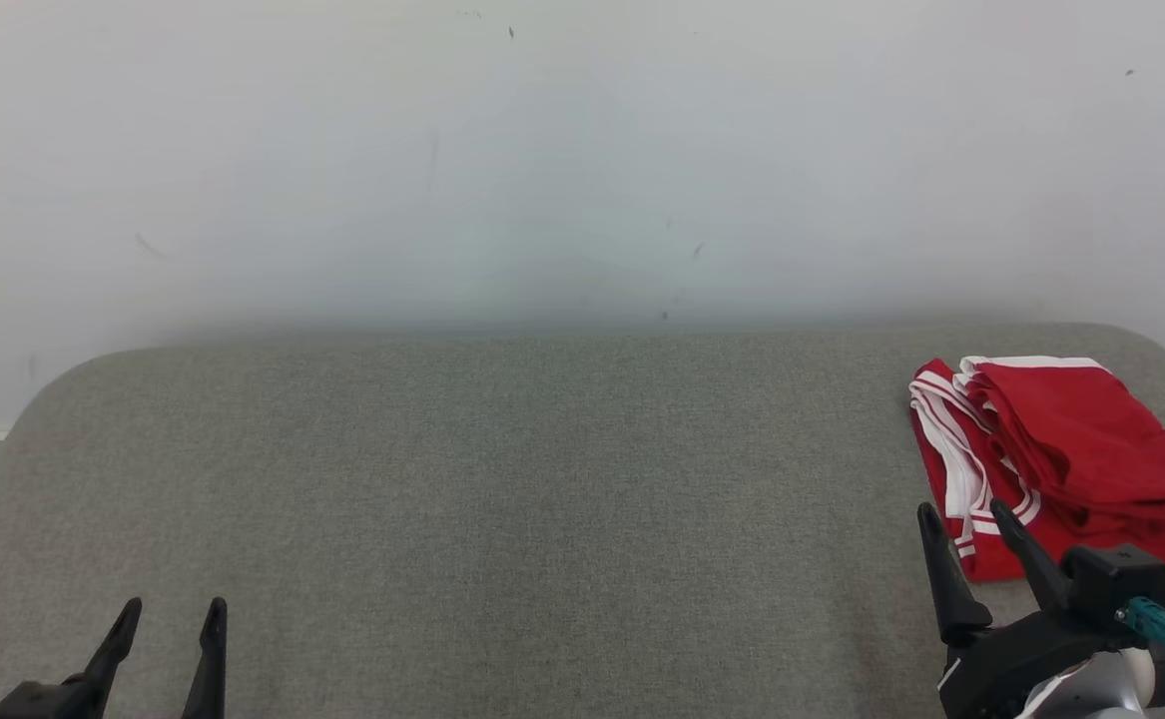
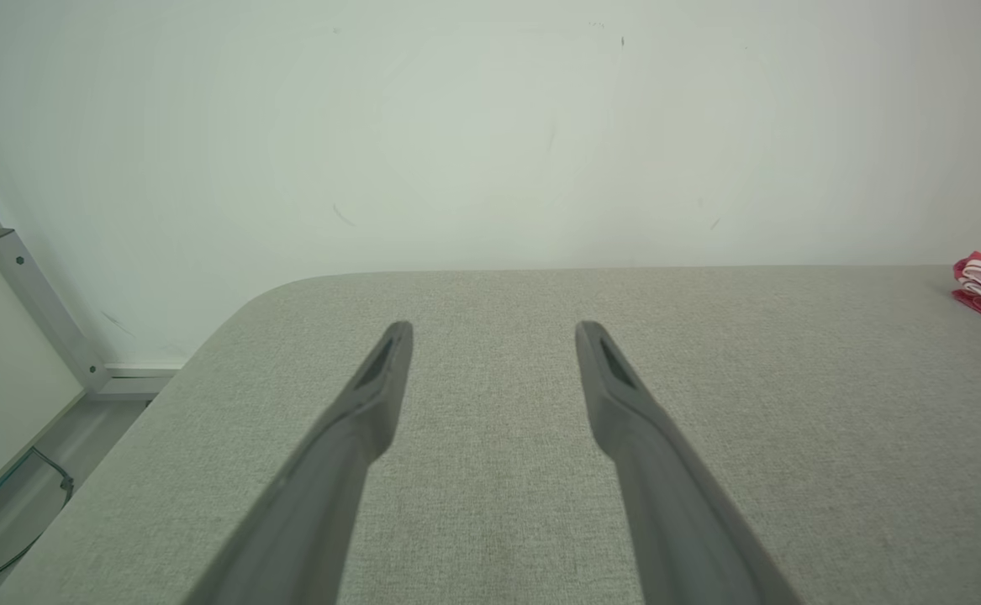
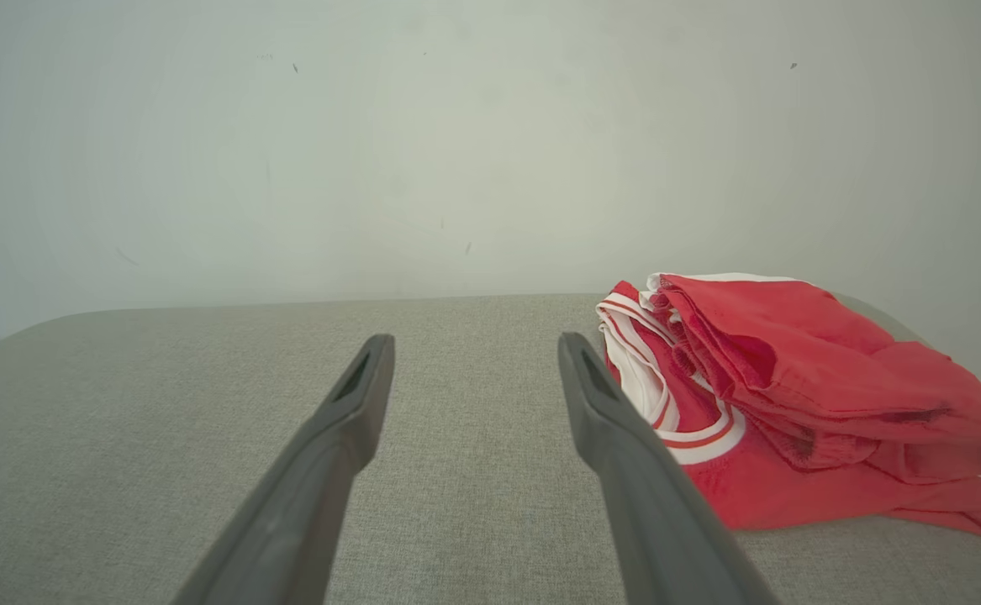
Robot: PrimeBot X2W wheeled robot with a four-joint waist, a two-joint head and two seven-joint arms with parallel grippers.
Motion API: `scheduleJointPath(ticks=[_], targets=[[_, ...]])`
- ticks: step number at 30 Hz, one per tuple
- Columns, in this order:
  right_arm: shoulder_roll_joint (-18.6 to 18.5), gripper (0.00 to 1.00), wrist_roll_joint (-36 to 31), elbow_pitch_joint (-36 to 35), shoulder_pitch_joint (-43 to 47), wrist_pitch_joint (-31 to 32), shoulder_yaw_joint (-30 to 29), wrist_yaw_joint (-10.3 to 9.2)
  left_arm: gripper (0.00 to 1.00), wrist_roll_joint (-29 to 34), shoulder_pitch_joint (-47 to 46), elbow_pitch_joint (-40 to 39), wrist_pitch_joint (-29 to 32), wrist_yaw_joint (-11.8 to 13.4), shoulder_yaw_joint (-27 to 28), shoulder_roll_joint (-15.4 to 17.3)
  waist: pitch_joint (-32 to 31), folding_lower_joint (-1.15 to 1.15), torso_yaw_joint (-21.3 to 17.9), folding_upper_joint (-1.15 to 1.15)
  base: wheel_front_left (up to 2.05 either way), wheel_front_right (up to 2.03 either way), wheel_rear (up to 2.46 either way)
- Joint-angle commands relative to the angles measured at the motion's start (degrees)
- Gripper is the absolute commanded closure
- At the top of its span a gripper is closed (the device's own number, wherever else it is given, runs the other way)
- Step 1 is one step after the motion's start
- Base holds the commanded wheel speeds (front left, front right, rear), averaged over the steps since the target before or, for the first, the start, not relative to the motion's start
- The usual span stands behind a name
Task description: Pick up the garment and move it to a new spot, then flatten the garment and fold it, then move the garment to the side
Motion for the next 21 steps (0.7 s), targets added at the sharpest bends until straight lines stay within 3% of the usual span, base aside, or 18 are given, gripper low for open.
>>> scheduleJointPath(ticks=[1,8,21], targets=[[0.12,0.0,-0.03,-0.42,0.56,0.21,-0.02,-0.04,0.0,-0.1,0.4,-0.41,0.23,0.22,0.08,0.54,0.07,0.0,-0.02,0.0,0.0,0.0,0.0],[0.26,0.0,-0.14,-0.87,0.71,0.99,-0.26,-0.04,0.0,-0.42,0.1,-1.36,-0.29,1.33,0.42,0.04,0.24,0.0,-0.18,0.0,0.0,0.0,0.0],[0.32,0.0,-0.61,-1.36,0.53,1.36,-0.25,-0.04,0.0,-2.06,-0.17,-2.17,-1.3,0.87,0.09,-0.09,0.44,0.0,-0.49,0.0,0.0,0.0,0.0]])
